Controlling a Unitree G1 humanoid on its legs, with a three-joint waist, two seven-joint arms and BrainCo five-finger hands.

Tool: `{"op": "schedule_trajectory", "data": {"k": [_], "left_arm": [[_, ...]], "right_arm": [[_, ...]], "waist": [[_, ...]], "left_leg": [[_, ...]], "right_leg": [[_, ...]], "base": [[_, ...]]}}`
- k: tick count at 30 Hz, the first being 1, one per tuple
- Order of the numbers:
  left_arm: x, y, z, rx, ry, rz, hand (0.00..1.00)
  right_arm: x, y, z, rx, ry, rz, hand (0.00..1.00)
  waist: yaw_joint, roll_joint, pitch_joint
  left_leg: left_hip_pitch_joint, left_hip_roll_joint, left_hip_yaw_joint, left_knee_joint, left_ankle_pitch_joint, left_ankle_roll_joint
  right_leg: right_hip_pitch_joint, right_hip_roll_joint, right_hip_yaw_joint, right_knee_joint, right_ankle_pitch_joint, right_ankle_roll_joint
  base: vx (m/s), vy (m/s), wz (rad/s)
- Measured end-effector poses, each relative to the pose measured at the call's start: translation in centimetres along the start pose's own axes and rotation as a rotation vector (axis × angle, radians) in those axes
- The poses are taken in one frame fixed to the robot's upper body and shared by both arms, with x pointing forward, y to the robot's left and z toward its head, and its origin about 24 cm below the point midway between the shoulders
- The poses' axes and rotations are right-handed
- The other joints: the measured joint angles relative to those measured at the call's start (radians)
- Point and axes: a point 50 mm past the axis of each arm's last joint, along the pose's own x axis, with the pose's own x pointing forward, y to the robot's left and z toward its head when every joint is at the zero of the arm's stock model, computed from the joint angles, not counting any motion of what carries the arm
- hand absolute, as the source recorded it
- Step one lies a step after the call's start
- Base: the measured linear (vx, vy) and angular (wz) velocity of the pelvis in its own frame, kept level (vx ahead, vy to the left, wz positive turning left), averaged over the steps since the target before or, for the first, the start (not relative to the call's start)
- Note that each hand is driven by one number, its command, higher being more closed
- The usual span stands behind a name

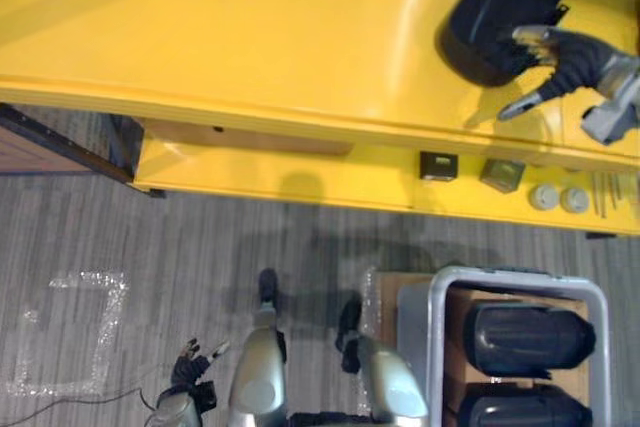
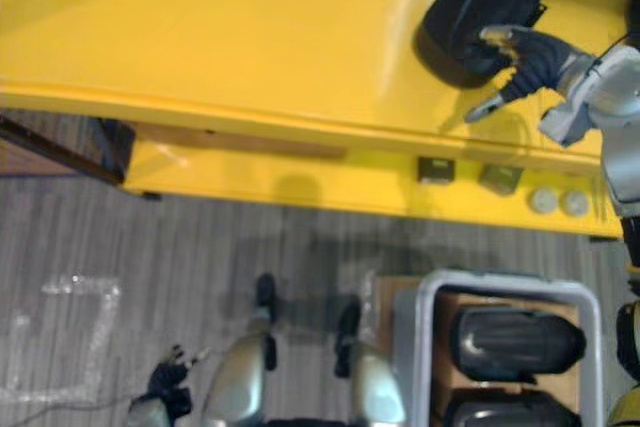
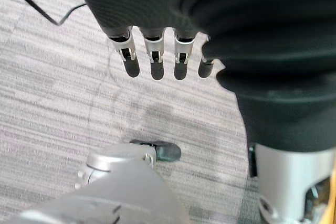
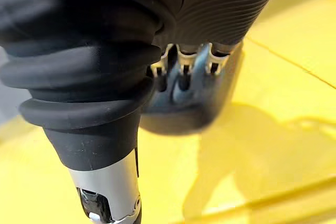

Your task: Walk over and take plastic housings, then place them on the shelf

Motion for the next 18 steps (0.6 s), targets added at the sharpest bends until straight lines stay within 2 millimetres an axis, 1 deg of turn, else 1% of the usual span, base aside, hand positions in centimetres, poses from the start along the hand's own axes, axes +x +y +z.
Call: {"op": "schedule_trajectory", "data": {"k": [4, 7, 9, 12, 18], "left_arm": [[0.0, 0.1, 0.1, -0.005, -0.004, 0.005, 0.0], [0.0, 0.5, 0.1, -0.015, -0.005, 0.019, 0.0], [0.0, 0.6, 0.1, -0.015, -0.003, 0.023, 0.0], [-0.1, 0.7, 0.0, -0.014, -0.001, 0.025, 0.0], [-0.1, 0.7, 0.0, -0.014, -0.002, 0.024, 0.0]], "right_arm": [[-0.2, -0.1, -0.4, -0.053, 0.052, 0.011, 0.0], [-0.8, -0.8, -1.2, -0.102, 0.134, -0.009, 0.0], [-1.2, -1.4, -2.2, -0.122, 0.216, -0.015, 0.0], [-1.7, -2.0, -3.2, -0.113, 0.277, -0.014, 0.0], [-2.0, -2.7, -4.5, -0.083, 0.356, -0.022, 0.0]], "waist": [[0.007, -0.004, -0.001], [0.008, -0.005, -0.002], [0.008, -0.008, -0.002], [0.007, -0.011, -0.004], [0.007, -0.012, -0.004]], "left_leg": [[0.0, -0.001, 0.0, 0.0, -0.001, 0.001], [-0.001, -0.001, 0.0, 0.0, -0.001, 0.001], [-0.001, -0.001, 0.001, 0.0, -0.001, 0.001], [-0.002, 0.0, 0.003, 0.0, -0.001, 0.001], [-0.006, 0.0, 0.004, 0.0, -0.002, 0.002]], "right_leg": [[0.0, 0.0, 0.0, -0.001, 0.001, 0.0], [0.001, 0.0, 0.0, -0.002, 0.002, 0.001], [0.001, 0.0, 0.001, -0.004, 0.003, 0.0], [0.001, 0.001, 0.001, -0.01, 0.007, 0.001], [0.002, 0.002, 0.003, -0.021, 0.015, 0.004]], "base": [[0.0, 0.0, 0.0], [0.0, 0.0, 0.0], [0.0, 0.0, 0.0], [0.0, 0.0, 0.0], [0.0, 0.0, -0.01]]}}
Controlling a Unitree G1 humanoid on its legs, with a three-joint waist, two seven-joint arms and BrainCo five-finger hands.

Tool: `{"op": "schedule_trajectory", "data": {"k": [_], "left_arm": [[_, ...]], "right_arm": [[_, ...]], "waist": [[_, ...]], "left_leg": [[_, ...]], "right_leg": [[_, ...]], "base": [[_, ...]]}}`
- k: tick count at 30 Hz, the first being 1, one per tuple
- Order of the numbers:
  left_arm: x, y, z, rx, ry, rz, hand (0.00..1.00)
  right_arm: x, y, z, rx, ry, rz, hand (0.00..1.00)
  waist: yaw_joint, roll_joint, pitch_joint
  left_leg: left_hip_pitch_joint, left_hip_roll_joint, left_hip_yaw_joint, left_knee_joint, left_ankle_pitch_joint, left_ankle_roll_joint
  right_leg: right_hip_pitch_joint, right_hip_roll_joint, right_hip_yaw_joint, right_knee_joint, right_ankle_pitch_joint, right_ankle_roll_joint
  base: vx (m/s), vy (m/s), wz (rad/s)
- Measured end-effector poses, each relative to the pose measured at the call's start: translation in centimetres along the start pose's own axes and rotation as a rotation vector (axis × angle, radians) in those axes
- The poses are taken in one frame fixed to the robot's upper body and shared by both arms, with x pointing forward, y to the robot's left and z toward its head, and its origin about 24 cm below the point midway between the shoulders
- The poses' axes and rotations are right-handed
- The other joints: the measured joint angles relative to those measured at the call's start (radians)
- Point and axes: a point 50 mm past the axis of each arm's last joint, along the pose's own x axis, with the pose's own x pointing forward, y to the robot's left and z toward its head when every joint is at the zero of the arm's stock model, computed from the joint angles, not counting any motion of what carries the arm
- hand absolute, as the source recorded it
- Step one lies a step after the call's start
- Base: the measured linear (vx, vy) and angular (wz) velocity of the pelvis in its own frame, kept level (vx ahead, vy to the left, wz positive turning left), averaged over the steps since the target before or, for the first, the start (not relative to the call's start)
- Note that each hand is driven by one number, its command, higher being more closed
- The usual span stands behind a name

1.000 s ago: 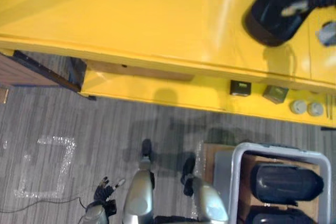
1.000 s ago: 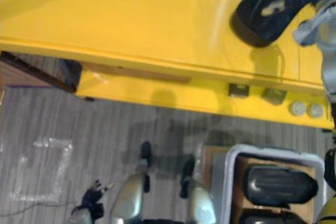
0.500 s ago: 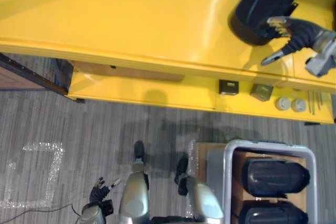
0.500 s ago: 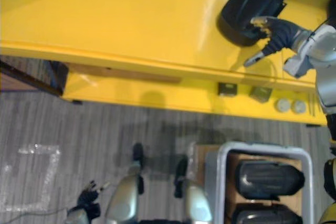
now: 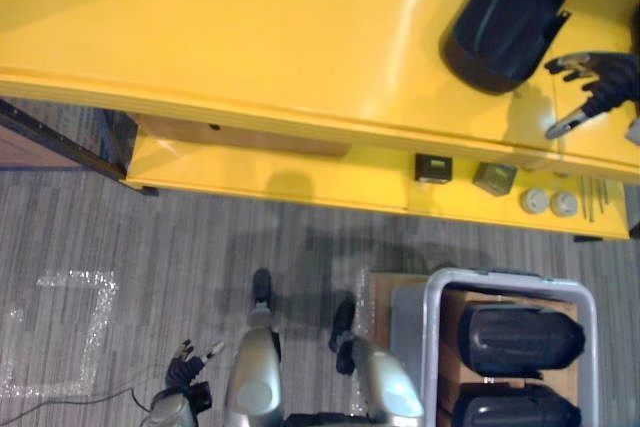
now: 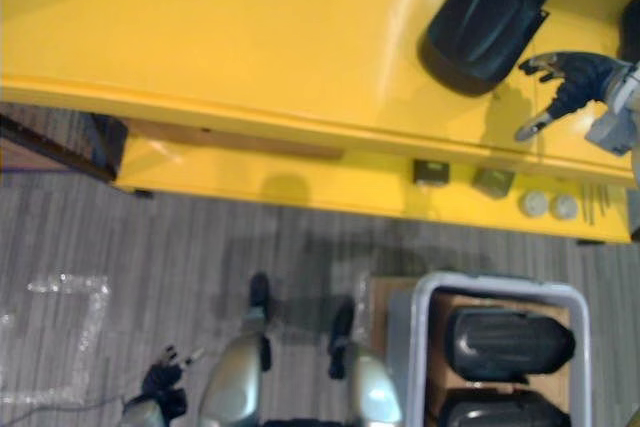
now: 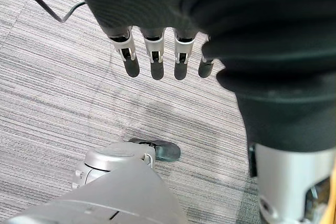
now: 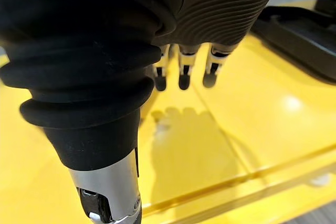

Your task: Walk over and take plastic housings, then place them on the shelf

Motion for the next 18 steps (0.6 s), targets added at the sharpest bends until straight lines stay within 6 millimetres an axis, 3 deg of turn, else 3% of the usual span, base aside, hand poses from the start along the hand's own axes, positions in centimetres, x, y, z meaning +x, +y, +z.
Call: {"op": "schedule_trajectory", "data": {"k": [6, 10, 14, 16, 18], "left_arm": [[0.0, -0.1, 0.4, -0.002, -0.017, -0.006, 0.0], [0.0, -0.1, 0.4, -0.001, -0.016, -0.006, 0.0], [0.0, -0.3, 0.3, -0.004, -0.016, -0.01, 0.0], [0.0, -0.5, 0.3, 0.0, -0.015, -0.016, 0.0], [0.0, -0.5, 0.2, 0.0, -0.014, -0.017, 0.0]], "right_arm": [[-0.1, -1.6, -0.6, 0.041, 0.04, -0.041, 0.0], [0.0, -2.6, -0.1, 0.065, 0.001, -0.184, 0.0], [-1.3, -4.4, 2.8, 0.104, -0.213, -0.447, 0.0], [-2.6, -4.1, 4.8, 0.126, -0.375, -0.496, 0.0], [-3.1, -3.1, 5.4, 0.149, -0.46, -0.485, 0.0]], "waist": [[0.001, 0.0, 0.0], [0.003, 0.0, 0.0], [-0.001, 0.0, 0.0], [-0.002, 0.0, 0.0], [-0.001, 0.0, 0.0]], "left_leg": [[-0.01, 0.0, -0.001, 0.0, 0.0, 0.0], [-0.01, -0.001, -0.002, 0.0, 0.0, 0.0], [-0.01, -0.001, -0.001, 0.0, 0.0, 0.0], [-0.011, -0.002, -0.001, 0.0, -0.001, 0.001], [-0.011, -0.004, -0.001, 0.0, -0.001, 0.001]], "right_leg": [[-0.001, 0.002, -0.001, -0.015, 0.01, 0.0], [-0.001, 0.002, -0.002, -0.015, 0.01, 0.0], [-0.002, 0.002, -0.002, -0.015, 0.01, 0.0], [-0.003, 0.001, -0.002, -0.016, 0.01, 0.0], [-0.003, -0.002, -0.002, -0.015, 0.009, -0.001]], "base": [[0.0, 0.0, 0.0], [0.0, 0.0, 0.0], [0.0, 0.0, 0.0], [0.0, 0.0, 0.0], [0.0, 0.0, 0.0]]}}
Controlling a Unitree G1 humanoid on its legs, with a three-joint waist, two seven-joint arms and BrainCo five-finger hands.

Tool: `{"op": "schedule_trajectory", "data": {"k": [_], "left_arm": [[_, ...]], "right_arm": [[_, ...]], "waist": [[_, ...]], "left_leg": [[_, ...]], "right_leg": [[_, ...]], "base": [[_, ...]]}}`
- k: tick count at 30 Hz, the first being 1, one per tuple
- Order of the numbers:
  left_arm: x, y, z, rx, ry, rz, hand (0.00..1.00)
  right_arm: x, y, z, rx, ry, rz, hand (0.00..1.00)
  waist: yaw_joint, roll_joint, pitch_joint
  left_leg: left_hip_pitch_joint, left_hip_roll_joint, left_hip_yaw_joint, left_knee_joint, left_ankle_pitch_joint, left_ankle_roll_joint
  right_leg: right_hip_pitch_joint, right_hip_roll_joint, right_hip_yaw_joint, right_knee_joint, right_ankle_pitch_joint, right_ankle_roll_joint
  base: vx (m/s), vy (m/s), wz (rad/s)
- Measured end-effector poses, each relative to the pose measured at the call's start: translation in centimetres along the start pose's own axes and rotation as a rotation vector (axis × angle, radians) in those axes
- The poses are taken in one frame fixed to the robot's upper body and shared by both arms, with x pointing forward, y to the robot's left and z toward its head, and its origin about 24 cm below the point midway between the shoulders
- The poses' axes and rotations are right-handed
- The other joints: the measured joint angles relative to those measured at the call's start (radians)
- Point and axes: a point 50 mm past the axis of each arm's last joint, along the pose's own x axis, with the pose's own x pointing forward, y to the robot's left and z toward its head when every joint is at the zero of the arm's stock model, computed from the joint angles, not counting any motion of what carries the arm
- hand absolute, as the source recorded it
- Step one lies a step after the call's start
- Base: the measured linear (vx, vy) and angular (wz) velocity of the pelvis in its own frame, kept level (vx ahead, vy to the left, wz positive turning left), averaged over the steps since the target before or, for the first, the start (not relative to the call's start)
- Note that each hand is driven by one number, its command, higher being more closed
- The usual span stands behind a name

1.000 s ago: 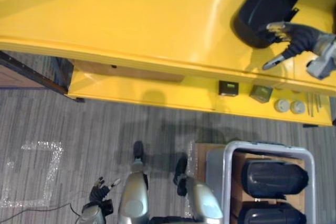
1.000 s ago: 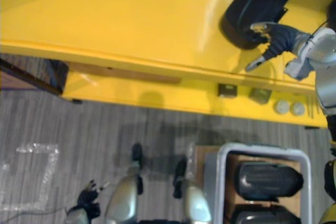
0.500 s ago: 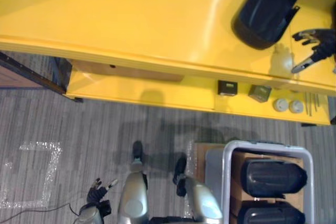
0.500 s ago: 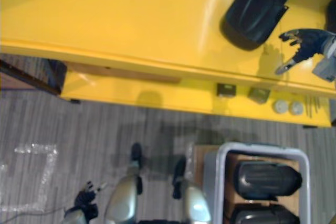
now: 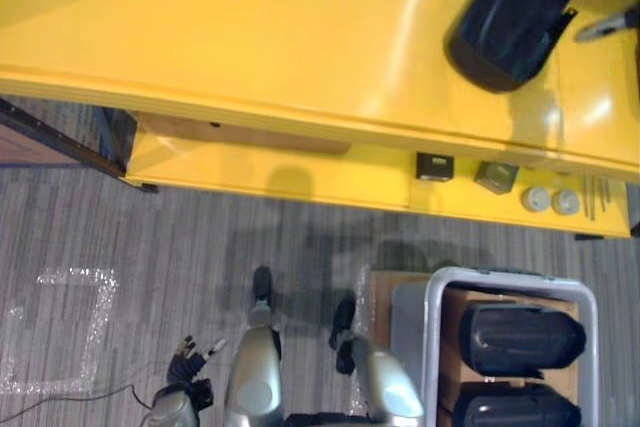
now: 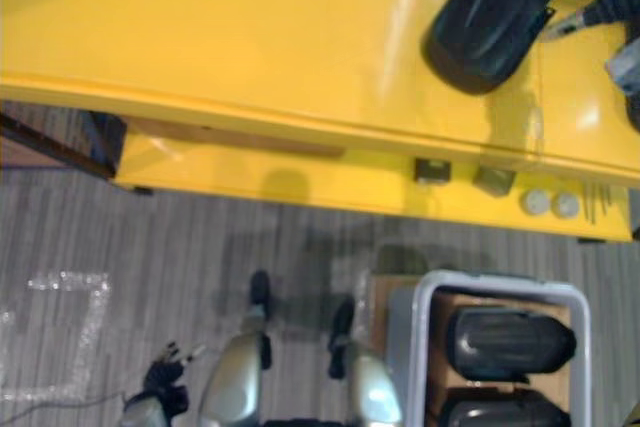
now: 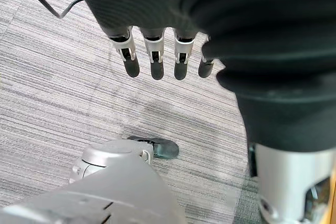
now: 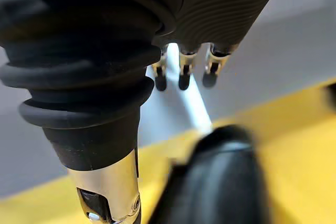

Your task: Walk over and take plastic housings, then place them on the shelf

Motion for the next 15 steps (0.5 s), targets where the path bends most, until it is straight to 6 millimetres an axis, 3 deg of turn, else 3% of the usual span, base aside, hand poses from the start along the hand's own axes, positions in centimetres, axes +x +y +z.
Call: {"op": "schedule_trajectory", "data": {"k": [10, 15], "left_arm": [[-0.2, 0.3, -0.6, 0.002, 0.015, 0.008, 0.0], [-0.3, 0.3, -0.6, 0.002, 0.016, 0.009, 0.0]], "right_arm": [[-1.7, 5.5, -2.1, 0.127, 0.036, 0.232, 0.0], [-1.8, 6.7, -2.9, 0.15, 0.084, 0.269, 0.0]], "waist": [[-0.026, 0.001, 0.0], [-0.026, 0.003, 0.0]], "left_leg": [[0.013, -0.011, 0.001, 0.0, -0.004, 0.003], [0.014, -0.013, 0.0, 0.0, -0.006, 0.001]], "right_leg": [[0.0, -0.014, 0.001, 0.027, -0.012, 0.005], [-0.001, -0.016, 0.001, 0.032, -0.015, 0.004]], "base": [[0.0, 0.0, 0.0], [0.0, 0.0, 0.0]]}}
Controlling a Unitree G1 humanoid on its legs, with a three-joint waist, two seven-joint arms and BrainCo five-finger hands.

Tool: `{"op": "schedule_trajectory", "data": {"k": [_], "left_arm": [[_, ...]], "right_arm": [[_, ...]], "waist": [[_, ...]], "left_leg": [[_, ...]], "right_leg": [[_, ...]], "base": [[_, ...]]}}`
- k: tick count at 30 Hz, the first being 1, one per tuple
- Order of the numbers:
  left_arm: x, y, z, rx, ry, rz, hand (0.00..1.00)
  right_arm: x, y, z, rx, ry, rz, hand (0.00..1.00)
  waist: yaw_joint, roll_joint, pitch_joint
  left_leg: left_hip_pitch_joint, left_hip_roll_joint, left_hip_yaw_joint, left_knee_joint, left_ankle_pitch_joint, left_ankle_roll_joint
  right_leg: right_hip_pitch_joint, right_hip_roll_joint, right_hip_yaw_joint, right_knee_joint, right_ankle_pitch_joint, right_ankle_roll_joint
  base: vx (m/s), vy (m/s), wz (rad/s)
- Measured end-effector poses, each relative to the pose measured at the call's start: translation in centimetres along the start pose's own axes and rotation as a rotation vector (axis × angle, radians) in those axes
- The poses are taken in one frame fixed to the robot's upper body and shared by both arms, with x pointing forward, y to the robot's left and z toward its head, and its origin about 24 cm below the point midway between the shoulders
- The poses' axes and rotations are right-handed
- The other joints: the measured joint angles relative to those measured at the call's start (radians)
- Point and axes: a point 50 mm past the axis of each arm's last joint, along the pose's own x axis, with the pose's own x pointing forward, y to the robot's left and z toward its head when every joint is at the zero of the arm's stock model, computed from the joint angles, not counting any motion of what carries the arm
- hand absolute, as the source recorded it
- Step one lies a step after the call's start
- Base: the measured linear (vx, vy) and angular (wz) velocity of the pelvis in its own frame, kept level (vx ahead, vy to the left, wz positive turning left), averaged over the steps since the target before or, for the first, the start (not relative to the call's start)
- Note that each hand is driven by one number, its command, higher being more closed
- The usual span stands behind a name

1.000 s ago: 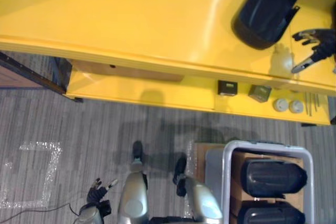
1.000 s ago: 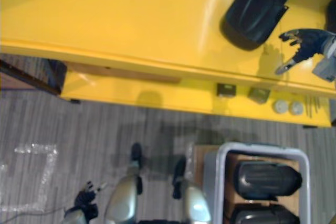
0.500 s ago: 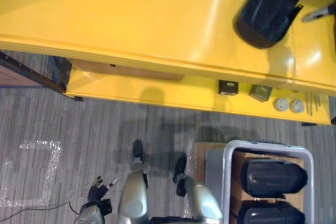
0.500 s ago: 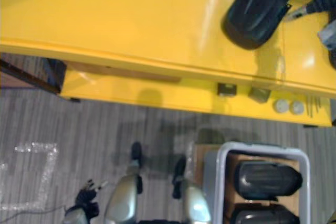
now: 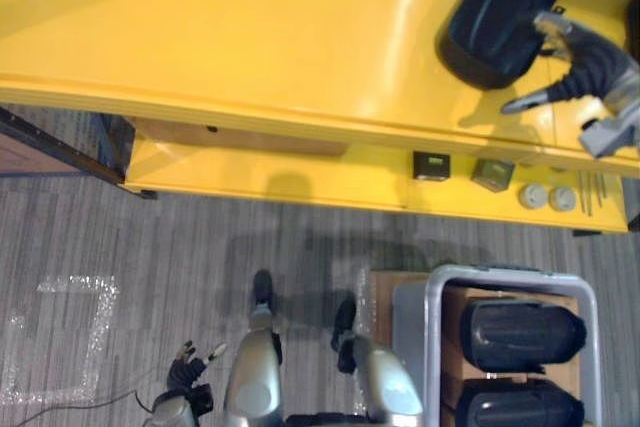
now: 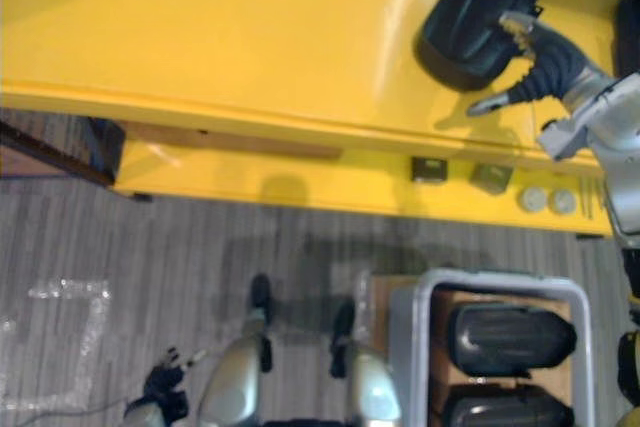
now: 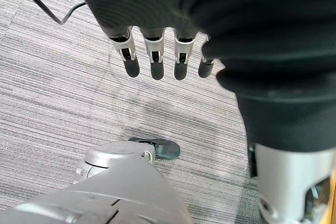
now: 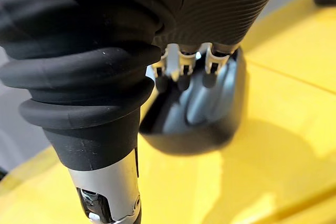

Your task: Walk over and take plastic housings, then place them on the shelf

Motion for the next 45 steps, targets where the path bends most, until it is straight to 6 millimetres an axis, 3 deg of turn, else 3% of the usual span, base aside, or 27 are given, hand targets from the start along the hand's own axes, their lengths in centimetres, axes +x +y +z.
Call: {"op": "schedule_trajectory", "data": {"k": [7, 12, 25, 34, 38, 45], "left_arm": [[0.0, 0.0, 0.0, 0.002, 0.002, 0.001, 0.0], [-0.1, -0.5, -0.2, 0.017, 0.006, -0.017, 0.0], [0.0, -0.6, 0.0, 0.017, 0.001, -0.019, 0.0], [-0.1, -0.9, 0.4, 0.018, -0.017, -0.031, 0.0], [-0.1, -1.1, 0.6, 0.021, -0.026, -0.04, 0.0], [-0.1, -1.4, 0.4, 0.033, -0.018, -0.053, 0.0]], "right_arm": [[0.2, -0.3, -2.1, 0.013, 0.098, 0.016, 0.0], [0.3, -0.6, -3.6, 0.042, 0.164, 0.025, 0.0], [0.5, -2.5, -6.9, 0.007, 0.333, -0.064, 0.0], [1.1, -3.8, -6.1, -0.06, 0.29, -0.196, 0.0], [1.2, -4.2, -4.9, -0.202, 0.23, -0.269, 0.0], [1.2, -1.6, -3.3, -0.407, 0.142, -0.183, 0.0]], "waist": [[0.005, 0.007, 0.0], [0.008, 0.039, -0.016], [0.017, 0.053, -0.015], [0.028, 0.074, -0.015], [0.03, 0.075, -0.015], [0.031, 0.076, -0.014]], "left_leg": [[-0.005, -0.004, -0.003, 0.0, -0.001, 0.002], [-0.01, -0.007, -0.005, 0.0, 0.001, 0.007], [-0.013, -0.009, -0.012, 0.0, 0.001, 0.007], [-0.016, -0.009, -0.016, 0.0, 0.001, 0.007], [-0.017, -0.009, -0.016, 0.0, 0.0, 0.008], [-0.017, -0.013, -0.015, 0.0, -0.002, 0.011]], "right_leg": [[-0.002, -0.002, 0.0, 0.0, 0.0, 0.001], [-0.005, -0.005, -0.002, -0.002, 0.001, 0.002], [-0.003, -0.006, -0.007, -0.005, 0.001, 0.002], [-0.003, -0.005, -0.009, -0.008, 0.001, 0.002], [-0.003, -0.005, -0.01, -0.01, 0.001, 0.002], [-0.006, -0.01, -0.01, -0.005, -0.004, 0.004]], "base": [[0.0, 0.0, 0.0], [0.02, -0.006, 0.01], [0.0, 0.0, 0.0], [0.0, 0.0, 0.0], [0.0, 0.0, 0.0], [0.0, 0.0, 0.0]]}}
